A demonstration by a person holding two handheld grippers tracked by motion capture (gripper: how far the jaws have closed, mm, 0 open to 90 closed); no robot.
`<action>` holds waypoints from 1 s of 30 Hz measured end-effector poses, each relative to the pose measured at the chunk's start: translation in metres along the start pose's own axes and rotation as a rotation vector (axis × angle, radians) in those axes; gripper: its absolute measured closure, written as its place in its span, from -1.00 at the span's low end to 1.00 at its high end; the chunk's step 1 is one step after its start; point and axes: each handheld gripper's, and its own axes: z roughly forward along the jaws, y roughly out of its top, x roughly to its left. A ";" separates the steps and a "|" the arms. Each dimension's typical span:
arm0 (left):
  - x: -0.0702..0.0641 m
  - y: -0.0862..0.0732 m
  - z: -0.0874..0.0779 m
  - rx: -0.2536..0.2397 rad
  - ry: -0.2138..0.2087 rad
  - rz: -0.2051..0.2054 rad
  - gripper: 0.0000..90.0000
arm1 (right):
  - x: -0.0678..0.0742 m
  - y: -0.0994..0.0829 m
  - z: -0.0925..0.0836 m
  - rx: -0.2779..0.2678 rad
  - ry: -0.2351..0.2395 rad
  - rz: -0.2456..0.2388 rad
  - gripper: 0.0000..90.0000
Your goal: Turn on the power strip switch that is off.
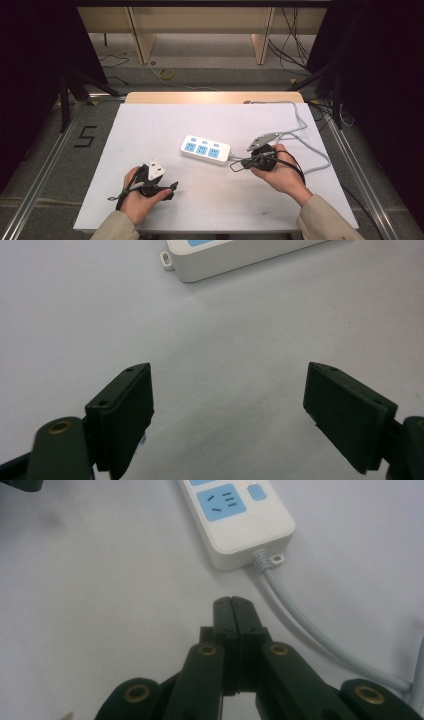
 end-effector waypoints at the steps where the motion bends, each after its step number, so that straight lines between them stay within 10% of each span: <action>1: 0.000 0.000 0.000 -0.001 0.001 0.002 -0.56 | 0.000 0.000 0.000 0.000 0.000 0.000 1.00; 30: -0.001 0.001 0.001 -0.001 0.001 0.005 -0.56 | -0.003 0.029 0.020 0.040 0.011 -0.019 1.00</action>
